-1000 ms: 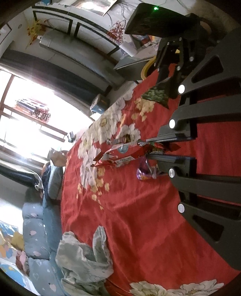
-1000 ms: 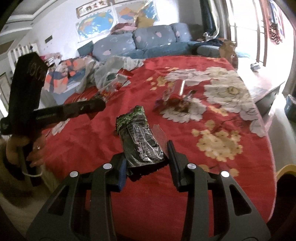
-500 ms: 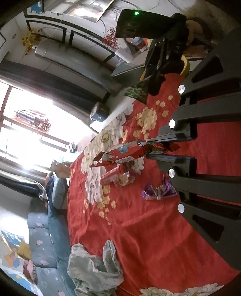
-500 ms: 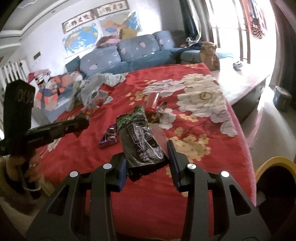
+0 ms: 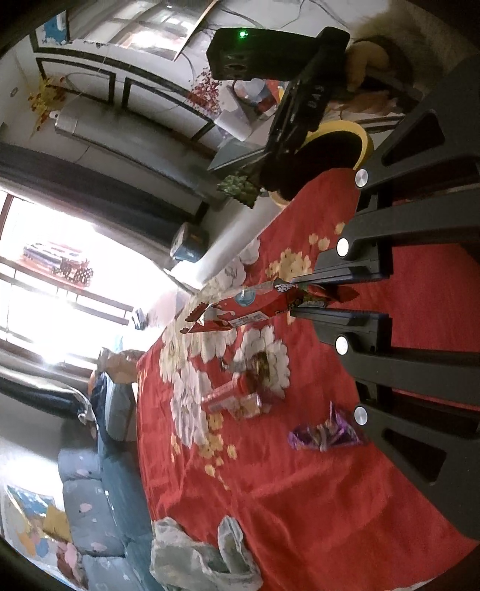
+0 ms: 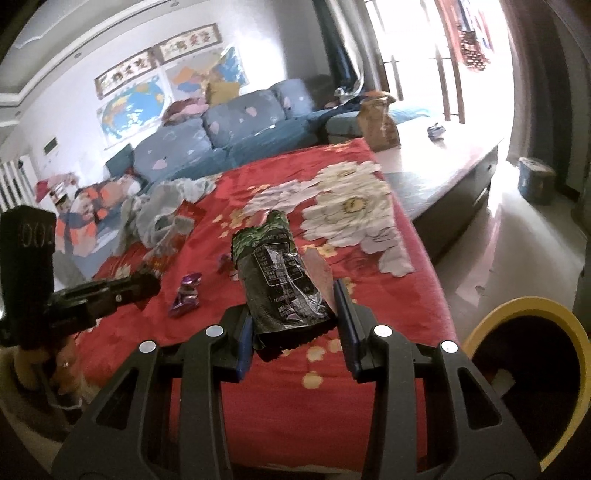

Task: Collect trash
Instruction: 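Carry the snack bag and red-white wrapper in both tools over the bin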

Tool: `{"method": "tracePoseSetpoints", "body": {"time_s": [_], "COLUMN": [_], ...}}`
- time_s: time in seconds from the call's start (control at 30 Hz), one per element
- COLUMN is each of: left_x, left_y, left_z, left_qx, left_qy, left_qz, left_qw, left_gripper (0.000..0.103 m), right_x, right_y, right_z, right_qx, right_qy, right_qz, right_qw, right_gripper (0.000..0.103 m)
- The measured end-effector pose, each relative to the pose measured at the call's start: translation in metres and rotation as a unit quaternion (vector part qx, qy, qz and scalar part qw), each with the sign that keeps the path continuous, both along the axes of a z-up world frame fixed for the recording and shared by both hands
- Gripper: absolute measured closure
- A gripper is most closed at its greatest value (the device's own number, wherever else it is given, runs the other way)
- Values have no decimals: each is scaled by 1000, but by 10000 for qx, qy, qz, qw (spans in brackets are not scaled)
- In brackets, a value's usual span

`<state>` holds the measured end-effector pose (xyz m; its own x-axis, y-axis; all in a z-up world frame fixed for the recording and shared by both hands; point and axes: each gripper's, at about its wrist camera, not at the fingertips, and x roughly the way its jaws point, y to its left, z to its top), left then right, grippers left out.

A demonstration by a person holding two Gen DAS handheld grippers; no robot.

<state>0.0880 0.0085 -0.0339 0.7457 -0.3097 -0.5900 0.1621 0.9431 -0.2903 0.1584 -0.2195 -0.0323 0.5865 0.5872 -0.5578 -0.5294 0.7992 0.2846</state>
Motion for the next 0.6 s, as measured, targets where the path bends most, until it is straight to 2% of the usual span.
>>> {"method": "tracePoseSetpoints", "body": {"time_s": [0.6], "left_x": [22], "left_y": [-55], "left_z": [1], "left_qx": [141], "left_qy": [23], "left_qz": [-583], "left_qw": [9982], "left_gripper": [92], "right_x": [6], "right_y": [-76], "right_z": [1], "right_qx": [246], "right_qy": [1], "right_qz": [-1118], "right_qw": [9934], "right_gripper": [72]}}
